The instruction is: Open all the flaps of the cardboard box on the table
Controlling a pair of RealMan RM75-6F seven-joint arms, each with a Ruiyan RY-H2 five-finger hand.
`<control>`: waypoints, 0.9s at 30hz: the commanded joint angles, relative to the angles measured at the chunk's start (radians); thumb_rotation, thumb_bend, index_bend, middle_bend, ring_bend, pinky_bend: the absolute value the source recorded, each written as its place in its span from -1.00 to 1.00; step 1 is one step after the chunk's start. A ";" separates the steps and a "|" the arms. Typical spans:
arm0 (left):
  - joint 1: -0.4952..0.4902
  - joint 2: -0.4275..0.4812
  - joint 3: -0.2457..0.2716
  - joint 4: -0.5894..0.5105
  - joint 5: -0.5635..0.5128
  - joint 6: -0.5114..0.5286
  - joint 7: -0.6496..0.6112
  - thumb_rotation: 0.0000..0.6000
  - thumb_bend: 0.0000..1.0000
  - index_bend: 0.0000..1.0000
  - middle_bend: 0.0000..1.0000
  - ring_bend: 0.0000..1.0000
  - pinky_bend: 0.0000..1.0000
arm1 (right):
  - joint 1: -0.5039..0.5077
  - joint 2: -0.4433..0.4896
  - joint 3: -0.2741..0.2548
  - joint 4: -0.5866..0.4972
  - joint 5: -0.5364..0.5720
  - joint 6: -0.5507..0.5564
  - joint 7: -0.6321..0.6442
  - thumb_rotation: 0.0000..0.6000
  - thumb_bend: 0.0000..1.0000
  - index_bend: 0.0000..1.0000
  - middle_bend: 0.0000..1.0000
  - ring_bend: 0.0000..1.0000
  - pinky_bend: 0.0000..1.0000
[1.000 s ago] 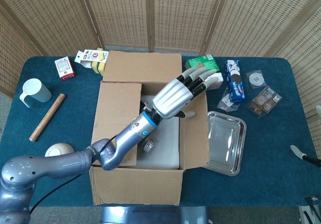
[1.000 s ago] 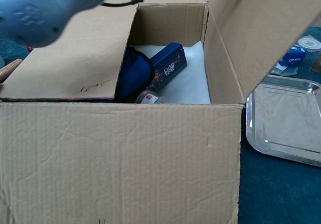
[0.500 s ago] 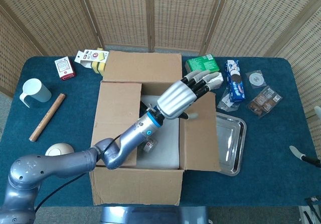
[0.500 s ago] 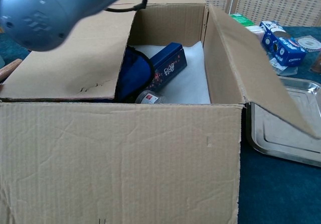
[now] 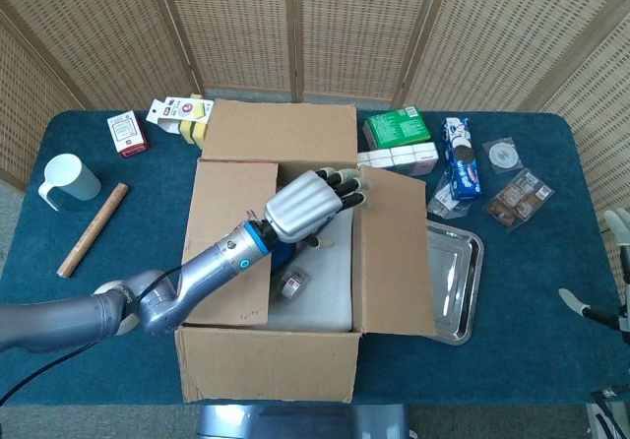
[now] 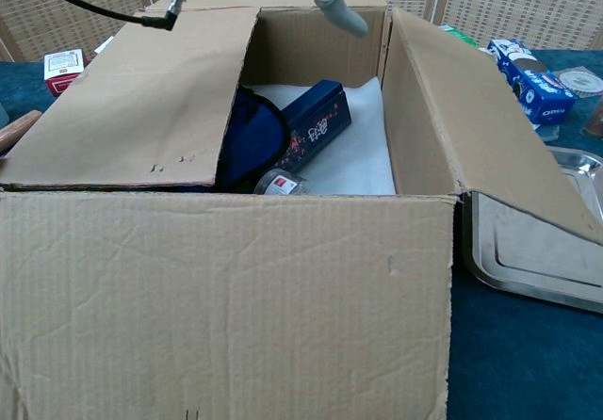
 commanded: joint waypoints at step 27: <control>-0.048 0.020 0.095 -0.033 -0.182 -0.154 0.158 1.00 -1.00 0.24 0.26 -0.07 0.16 | -0.007 0.003 0.006 -0.005 -0.011 0.018 0.038 1.00 -1.00 -1.00 -1.00 -1.00 -0.84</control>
